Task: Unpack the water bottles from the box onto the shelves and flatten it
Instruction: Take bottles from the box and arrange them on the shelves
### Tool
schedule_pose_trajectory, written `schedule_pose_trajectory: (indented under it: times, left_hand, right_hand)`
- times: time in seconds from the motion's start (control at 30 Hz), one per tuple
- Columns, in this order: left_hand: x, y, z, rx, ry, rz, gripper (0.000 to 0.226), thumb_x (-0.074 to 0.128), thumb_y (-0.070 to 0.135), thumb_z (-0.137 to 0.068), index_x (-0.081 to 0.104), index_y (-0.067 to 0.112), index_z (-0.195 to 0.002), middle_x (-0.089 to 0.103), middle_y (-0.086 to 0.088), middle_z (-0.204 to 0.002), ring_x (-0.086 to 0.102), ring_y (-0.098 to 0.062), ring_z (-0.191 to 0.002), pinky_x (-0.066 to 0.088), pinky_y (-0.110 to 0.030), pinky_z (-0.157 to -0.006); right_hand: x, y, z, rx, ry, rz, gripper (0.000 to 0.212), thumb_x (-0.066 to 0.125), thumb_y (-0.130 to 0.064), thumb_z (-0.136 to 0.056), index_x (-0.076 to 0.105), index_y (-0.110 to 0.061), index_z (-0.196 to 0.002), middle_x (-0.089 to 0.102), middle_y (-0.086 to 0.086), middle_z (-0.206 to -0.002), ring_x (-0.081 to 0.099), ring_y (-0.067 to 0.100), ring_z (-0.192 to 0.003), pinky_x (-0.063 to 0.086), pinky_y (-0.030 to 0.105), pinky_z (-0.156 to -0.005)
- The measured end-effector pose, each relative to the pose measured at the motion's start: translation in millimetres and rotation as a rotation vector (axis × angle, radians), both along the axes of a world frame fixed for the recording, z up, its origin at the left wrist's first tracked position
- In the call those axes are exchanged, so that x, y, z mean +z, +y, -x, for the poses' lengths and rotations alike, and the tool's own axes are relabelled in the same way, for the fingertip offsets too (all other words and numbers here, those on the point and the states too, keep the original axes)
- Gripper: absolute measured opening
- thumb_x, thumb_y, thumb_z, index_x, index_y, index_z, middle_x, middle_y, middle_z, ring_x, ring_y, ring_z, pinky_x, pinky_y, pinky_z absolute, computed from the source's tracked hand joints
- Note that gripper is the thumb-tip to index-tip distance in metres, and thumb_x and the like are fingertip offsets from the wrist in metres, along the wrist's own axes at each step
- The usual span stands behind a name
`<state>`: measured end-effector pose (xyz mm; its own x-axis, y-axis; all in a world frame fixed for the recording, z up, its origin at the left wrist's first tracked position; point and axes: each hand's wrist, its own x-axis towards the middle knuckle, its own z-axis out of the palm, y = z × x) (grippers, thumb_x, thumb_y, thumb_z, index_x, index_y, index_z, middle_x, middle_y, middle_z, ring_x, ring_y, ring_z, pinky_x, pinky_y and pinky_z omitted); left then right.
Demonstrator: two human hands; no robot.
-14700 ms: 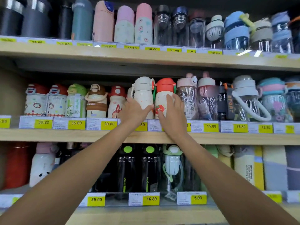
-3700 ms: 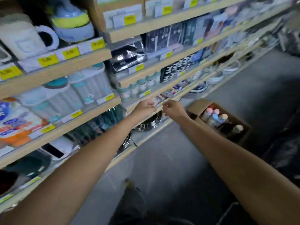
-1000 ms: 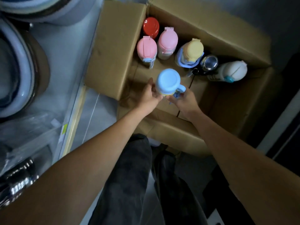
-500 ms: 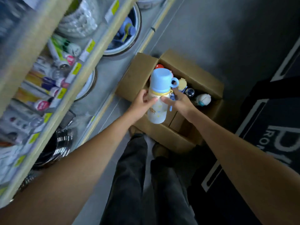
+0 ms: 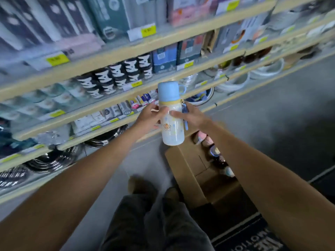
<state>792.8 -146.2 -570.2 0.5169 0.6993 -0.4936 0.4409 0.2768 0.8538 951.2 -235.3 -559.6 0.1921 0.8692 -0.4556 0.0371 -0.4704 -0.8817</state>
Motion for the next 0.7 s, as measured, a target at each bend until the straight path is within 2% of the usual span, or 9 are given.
schedule_pose_trajectory:
  times: [0.07,0.1,0.2,0.3,0.37,0.47,0.6,0.67,0.7]
  left_hand:
    - [29.9,9.4,40.8,0.058,0.002,-0.061,0.031,0.062,0.046,-0.086,0.052,0.019,-0.098,0.066,0.006,-0.087,0.068,-0.015,-0.076,0.056,-0.030,-0.063]
    - [46.0,13.1,68.7,0.091,-0.002,-0.092,0.028,0.061,0.046,-0.086,0.053,0.020,-0.093,0.067,0.011,-0.081,0.068,-0.012,-0.071,0.057,-0.028,-0.060]
    - [71.0,18.6,131.3,0.187,-0.012,-0.091,0.025,0.061,0.047,-0.086,0.050,0.025,-0.082,0.065,0.011,-0.076,0.066,-0.004,-0.055,0.051,-0.020,-0.047]
    - [94.9,21.8,208.4,0.286,0.015,-0.122,0.027,0.059,0.052,-0.085,0.054,0.027,-0.079,0.067,0.012,-0.072,0.068,-0.006,-0.055,0.051,-0.019,-0.051]
    - [105.3,20.9,264.1,0.336,0.022,-0.134,0.032,0.057,0.055,-0.085,0.061,0.024,-0.087,0.070,0.011,-0.073,0.069,-0.008,-0.059,0.054,-0.021,-0.054]
    - [119.7,18.2,347.8,0.380,0.060,-0.148,0.049,0.048,0.059,-0.088,0.060,0.016,-0.108,0.070,0.000,-0.094,0.068,-0.014,-0.068,0.057,-0.030,-0.068]
    - [145.2,9.1,468.8,0.458,0.054,-0.172,0.044,0.038,0.057,-0.093,0.056,0.019,-0.106,0.066,-0.008,-0.106,0.066,-0.022,-0.084,0.054,-0.037,-0.083]
    - [159.5,4.6,540.7,0.514,0.036,-0.208,0.045,0.037,0.053,-0.095,0.053,0.017,-0.115,0.066,-0.006,-0.107,0.068,-0.018,-0.088,0.056,-0.031,-0.076]
    - [161.0,4.8,547.5,0.522,0.012,-0.213,0.043,0.037,0.050,-0.096,0.052,0.016,-0.117,0.066,-0.004,-0.102,0.069,-0.012,-0.081,0.056,-0.025,-0.067]
  right_hand:
    - [29.2,22.6,31.0,0.142,0.011,-0.022,0.036,0.066,-0.012,-0.088,0.055,-0.003,-0.122,0.066,0.012,-0.118,0.067,0.018,-0.099,0.056,0.024,-0.076]
    - [45.6,36.2,53.0,0.215,0.013,-0.038,0.037,0.066,-0.012,-0.088,0.055,-0.004,-0.123,0.066,0.011,-0.119,0.067,0.019,-0.102,0.055,0.027,-0.081]
    - [75.0,62.7,106.1,0.377,-0.038,-0.054,0.018,0.067,-0.015,-0.088,0.064,-0.018,-0.106,0.074,-0.008,-0.096,0.069,0.001,-0.087,0.053,0.013,-0.069]
    - [96.6,89.8,176.5,0.496,-0.076,-0.057,0.022,0.069,-0.018,-0.086,0.063,-0.016,-0.108,0.074,-0.009,-0.093,0.069,0.005,-0.087,0.054,0.018,-0.074]
    - [109.6,106.9,230.3,0.582,-0.094,-0.063,0.019,0.071,-0.022,-0.084,0.063,-0.023,-0.102,0.073,-0.013,-0.087,0.069,0.002,-0.078,0.052,0.016,-0.063]
    - [122.9,128.3,314.8,0.662,-0.081,-0.083,0.022,0.072,-0.028,-0.082,0.065,-0.026,-0.102,0.073,-0.010,-0.094,0.069,0.005,-0.084,0.051,0.017,-0.062]
    - [139.8,144.6,441.2,0.737,-0.039,-0.110,0.021,0.074,-0.035,-0.079,0.066,-0.029,-0.098,0.074,-0.011,-0.092,0.070,0.008,-0.084,0.055,0.022,-0.065]
    - [151.1,153.0,517.8,0.779,-0.015,-0.147,0.022,0.075,-0.035,-0.078,0.067,-0.028,-0.097,0.074,-0.009,-0.093,0.071,0.010,-0.085,0.054,0.024,-0.068]
    - [153.8,154.8,525.3,0.774,-0.014,-0.152,0.023,0.076,-0.034,-0.077,0.067,-0.027,-0.096,0.074,-0.007,-0.093,0.071,0.011,-0.086,0.054,0.024,-0.068]
